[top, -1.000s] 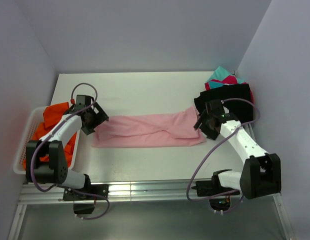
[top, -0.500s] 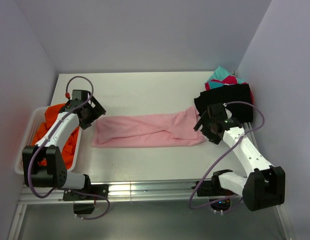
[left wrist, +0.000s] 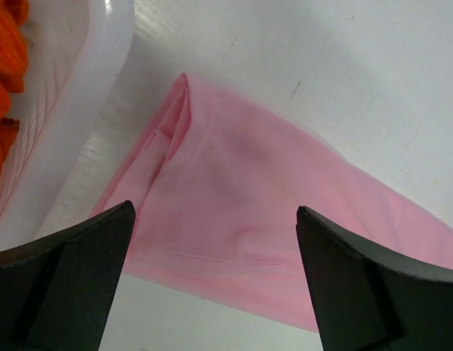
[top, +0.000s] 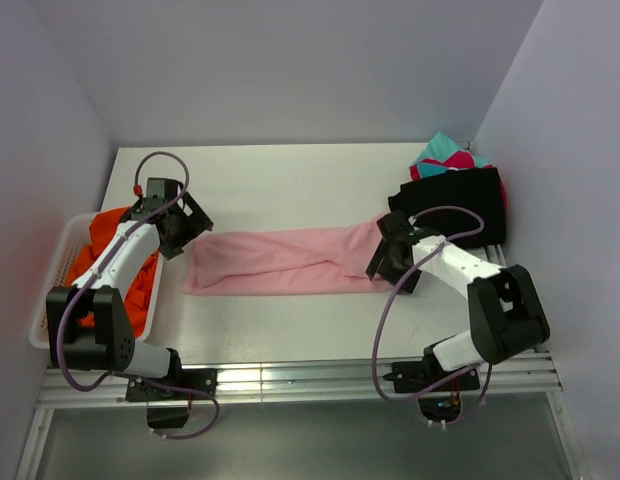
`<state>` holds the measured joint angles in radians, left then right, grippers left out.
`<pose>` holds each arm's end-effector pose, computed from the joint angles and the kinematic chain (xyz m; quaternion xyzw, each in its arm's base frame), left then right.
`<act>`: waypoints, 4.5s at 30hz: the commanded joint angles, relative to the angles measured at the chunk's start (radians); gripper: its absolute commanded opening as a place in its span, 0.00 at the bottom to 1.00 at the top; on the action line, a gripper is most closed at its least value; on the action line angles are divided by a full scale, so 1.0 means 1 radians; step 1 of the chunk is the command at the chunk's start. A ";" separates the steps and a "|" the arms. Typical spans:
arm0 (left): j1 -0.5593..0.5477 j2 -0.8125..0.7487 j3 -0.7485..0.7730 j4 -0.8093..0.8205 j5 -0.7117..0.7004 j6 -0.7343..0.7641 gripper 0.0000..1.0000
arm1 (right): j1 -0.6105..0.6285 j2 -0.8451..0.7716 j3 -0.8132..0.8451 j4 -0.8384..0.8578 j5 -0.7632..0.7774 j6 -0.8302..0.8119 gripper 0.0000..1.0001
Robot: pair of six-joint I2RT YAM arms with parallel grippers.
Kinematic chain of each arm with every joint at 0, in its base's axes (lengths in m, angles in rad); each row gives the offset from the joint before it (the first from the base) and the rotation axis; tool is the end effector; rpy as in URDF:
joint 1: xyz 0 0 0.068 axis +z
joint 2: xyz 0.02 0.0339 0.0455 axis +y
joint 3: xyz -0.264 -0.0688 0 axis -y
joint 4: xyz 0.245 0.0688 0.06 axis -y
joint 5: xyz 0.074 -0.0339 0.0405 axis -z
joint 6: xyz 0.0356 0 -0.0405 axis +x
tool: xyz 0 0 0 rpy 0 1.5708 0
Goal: Fold and stack the t-shirts
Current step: Rotate the tshirt 90 degrees, then grab the bottom of the folded rectangular tshirt with both arms
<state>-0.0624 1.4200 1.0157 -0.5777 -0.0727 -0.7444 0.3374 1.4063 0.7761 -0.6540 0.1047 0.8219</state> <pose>0.2896 -0.0155 0.2422 -0.3298 0.8978 -0.0818 0.2803 0.2286 0.0763 0.1731 0.2444 0.9577 0.0348 0.1477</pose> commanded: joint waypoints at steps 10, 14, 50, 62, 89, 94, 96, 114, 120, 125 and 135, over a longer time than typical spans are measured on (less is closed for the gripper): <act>-0.004 -0.127 0.007 -0.100 0.025 0.043 0.99 | 0.006 0.325 0.253 0.054 0.093 0.003 0.05; -0.004 -0.157 0.015 -0.137 0.027 0.051 0.99 | 0.008 0.471 0.397 0.045 0.072 0.026 0.00; -0.011 -0.170 0.167 -0.157 0.060 -0.018 0.99 | 0.434 0.218 0.574 0.188 -0.224 0.094 1.00; -0.010 -0.276 0.153 -0.231 0.037 -0.007 0.99 | 0.635 0.519 0.784 0.174 -0.178 0.171 1.00; -0.030 -0.464 0.017 -0.333 0.008 -0.020 0.99 | 0.649 0.997 1.210 0.067 -0.106 0.183 0.63; -0.042 -0.451 0.034 -0.330 -0.001 -0.015 0.99 | 0.641 0.959 1.119 0.059 -0.057 0.207 0.00; -0.043 -0.444 0.038 -0.324 0.005 -0.015 1.00 | 0.629 0.907 1.051 0.074 -0.046 0.215 0.00; -0.053 -0.447 -0.141 -0.156 0.209 0.002 0.99 | 0.525 0.479 0.538 -0.010 0.065 0.125 0.65; -0.141 -0.484 -0.212 -0.103 0.286 -0.035 0.99 | 0.529 0.344 0.558 -0.087 0.124 0.092 1.00; -0.296 -0.497 -0.298 -0.080 0.245 -0.122 0.99 | 0.529 0.156 0.435 -0.082 0.104 0.115 0.98; -0.493 -0.428 -0.499 0.079 0.126 -0.285 0.98 | 0.538 -0.009 0.068 0.167 -0.045 0.210 0.87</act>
<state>-0.5392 0.9615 0.5373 -0.5972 0.1150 -0.9627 0.8654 1.4139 0.8894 -0.6037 0.0994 0.9951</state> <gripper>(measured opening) 0.981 0.874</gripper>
